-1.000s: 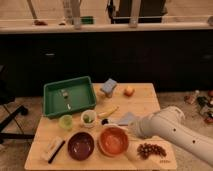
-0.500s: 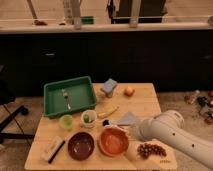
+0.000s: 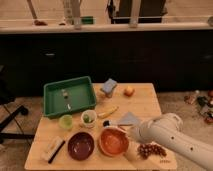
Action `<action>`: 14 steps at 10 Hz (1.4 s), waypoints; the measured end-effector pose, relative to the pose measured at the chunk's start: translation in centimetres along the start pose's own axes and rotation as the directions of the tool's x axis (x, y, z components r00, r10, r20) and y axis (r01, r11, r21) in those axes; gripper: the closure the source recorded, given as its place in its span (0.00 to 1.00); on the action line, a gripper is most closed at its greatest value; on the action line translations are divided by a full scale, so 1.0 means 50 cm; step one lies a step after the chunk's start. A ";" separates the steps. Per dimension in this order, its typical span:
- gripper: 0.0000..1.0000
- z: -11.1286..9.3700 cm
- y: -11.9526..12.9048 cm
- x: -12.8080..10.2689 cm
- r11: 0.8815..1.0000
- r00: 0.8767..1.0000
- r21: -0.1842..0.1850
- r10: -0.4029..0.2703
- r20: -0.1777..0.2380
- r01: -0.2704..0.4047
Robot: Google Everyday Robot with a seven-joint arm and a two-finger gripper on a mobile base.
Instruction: Wipe red bowl with brush
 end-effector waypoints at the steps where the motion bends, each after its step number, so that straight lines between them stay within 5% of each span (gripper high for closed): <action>1: 1.00 0.003 0.002 0.001 1.000 1.000 -0.003 0.000 0.000 0.000; 2: 1.00 0.001 0.003 0.003 1.000 1.000 -0.010 -0.003 -0.005 0.002; 6: 1.00 -0.010 0.011 0.019 0.997 0.986 -0.064 -0.048 -0.158 0.038; 9: 1.00 -0.010 0.015 0.031 0.992 0.959 -0.106 -0.093 -0.267 0.067; 14: 1.00 0.005 0.035 0.037 0.982 0.953 -0.172 -0.125 -0.275 0.079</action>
